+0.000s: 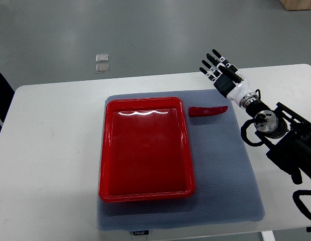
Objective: Place red pepper on red tray
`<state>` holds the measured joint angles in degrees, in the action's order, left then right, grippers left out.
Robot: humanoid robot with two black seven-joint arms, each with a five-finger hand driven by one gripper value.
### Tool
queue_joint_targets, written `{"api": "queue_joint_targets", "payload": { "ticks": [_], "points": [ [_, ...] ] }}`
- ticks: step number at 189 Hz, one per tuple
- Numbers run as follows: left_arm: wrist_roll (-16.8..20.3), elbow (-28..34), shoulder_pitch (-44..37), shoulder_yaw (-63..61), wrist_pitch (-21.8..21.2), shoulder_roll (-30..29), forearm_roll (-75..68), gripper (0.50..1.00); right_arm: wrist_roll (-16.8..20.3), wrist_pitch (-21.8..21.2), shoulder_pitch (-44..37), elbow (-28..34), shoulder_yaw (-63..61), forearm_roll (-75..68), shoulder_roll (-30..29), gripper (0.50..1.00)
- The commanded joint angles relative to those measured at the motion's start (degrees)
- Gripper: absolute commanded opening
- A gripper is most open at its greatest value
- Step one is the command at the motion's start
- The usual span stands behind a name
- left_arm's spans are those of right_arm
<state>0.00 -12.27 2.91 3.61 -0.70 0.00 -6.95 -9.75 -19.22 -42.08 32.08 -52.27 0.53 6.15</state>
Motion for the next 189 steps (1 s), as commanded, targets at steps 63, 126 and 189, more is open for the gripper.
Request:
{"api": "queue_joint_targets", "payload": {
  "ticks": [63, 126, 189],
  "points": [
    [0.00, 0.05, -0.01, 0.09, -0.09, 0.00, 0.18, 1.000, 0.43, -1.08, -0.55, 0.00, 0.33, 0.71, 0.88, 0.911],
    [0.00, -0.04, -0.01, -0.09, 0.00, 0.00, 0.09, 1.000, -0.01, -5.48, -9.86, 0.26, 12.54, 42.08, 11.42, 0.911],
    [0.00, -0.04, 0.17, -0.09, 0.00, 0.00, 0.00, 1.000, -0.10, -0.14, -14.18, 14.76, 22.21, 75.76, 17.94, 0.909]
  ]
}}
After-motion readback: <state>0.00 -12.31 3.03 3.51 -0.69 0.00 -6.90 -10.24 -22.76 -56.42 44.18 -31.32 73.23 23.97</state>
